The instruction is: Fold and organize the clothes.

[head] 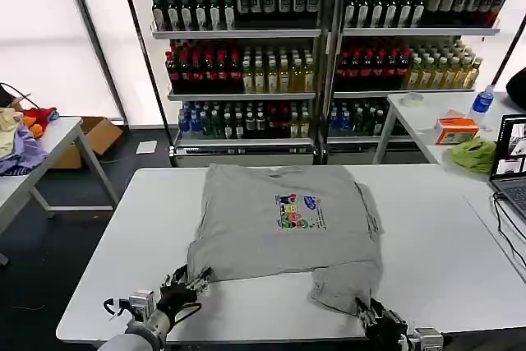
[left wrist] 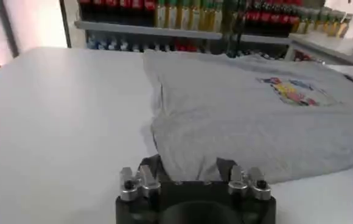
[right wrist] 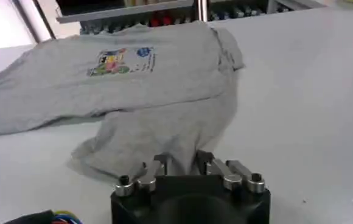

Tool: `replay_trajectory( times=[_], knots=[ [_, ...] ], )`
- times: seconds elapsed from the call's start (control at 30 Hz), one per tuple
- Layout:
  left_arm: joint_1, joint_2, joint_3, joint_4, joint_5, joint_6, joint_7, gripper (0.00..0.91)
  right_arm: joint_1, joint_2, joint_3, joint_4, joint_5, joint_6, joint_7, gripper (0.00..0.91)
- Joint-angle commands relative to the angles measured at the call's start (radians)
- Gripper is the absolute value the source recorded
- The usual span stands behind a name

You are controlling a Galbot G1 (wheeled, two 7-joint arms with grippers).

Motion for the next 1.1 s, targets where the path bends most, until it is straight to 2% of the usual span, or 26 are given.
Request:
replay_trajectory(
  times=[0.03, 0.27, 0.43, 0.67, 0.9, 1.1],
  knots=[
    [0.003, -0.011, 0.010, 0.034, -0.010, 0.013, -0.008, 0.010, -0.005, 0.002, -0.004, -0.001, 0.009, 0.018, 0.001, 0.000],
    [0.060, -0.016, 0.008, -0.009, -0.002, 0.009, -0.006, 0.010, -0.003, -0.009, 0.001, 0.010, 0.015, 0.031, -0.007, 0.000],
    [0.093, -0.036, -0.020, -0.066, -0.006, 0.005, -0.018, 0.010, -0.027, -0.023, 0.033, 0.045, 0.048, 0.082, -0.036, 0.000],
    [0.162, -0.041, -0.077, -0.193, -0.018, 0.024, -0.041, 0.010, -0.205, -0.083, 0.115, 0.142, 0.082, 0.080, -0.063, 0.000],
    [0.265, 0.049, -0.157, -0.300, -0.049, 0.028, -0.063, 0.010, -0.373, -0.111, 0.127, 0.237, 0.050, 0.099, -0.091, 0.000],
    [0.360, 0.122, -0.249, -0.381, -0.140, 0.029, -0.080, 0.010, -0.416, -0.109, 0.129, 0.277, 0.055, 0.190, -0.127, 0.000]
  ],
)
